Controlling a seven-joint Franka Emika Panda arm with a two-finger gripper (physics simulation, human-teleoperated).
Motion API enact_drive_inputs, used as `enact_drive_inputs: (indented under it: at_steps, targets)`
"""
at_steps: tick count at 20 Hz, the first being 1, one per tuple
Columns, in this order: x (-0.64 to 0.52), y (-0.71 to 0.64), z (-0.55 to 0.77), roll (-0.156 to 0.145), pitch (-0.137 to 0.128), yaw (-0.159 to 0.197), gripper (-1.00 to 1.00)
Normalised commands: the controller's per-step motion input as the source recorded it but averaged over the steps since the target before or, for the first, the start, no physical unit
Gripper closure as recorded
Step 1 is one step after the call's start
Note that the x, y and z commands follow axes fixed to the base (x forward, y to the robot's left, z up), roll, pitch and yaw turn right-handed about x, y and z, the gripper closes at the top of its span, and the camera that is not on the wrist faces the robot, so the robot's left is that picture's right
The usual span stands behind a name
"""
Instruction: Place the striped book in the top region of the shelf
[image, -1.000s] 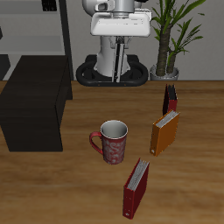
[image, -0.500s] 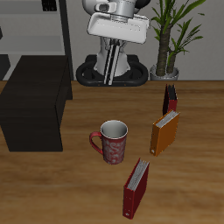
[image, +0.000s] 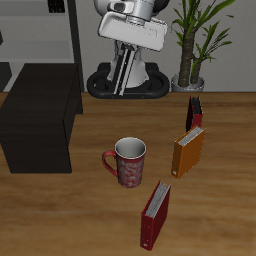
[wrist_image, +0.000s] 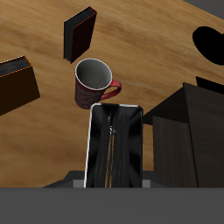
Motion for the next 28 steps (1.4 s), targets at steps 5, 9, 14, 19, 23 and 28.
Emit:
enact_drive_inputs:
  at_steps: [5,9,14,19,23,28]
  targets:
    - [0.04,0.06,-0.13,-0.063,0.004,0.049,1.0]
    - [0.03,-0.08,-0.17,-0.111,-0.011,0.039,1.0]
    - [0.13,-0.05,-0.11,-0.129,-0.005,0.034,1.0]
    - [0.16,0.03,-0.15,-0.099,0.047,0.002,1.0]
    - [0.05,0.02,-0.12,-0.151,-0.009,-0.016,1.0]
    - [-0.11,0.18,-0.2,-0.053,0.01,0.02,1.0]
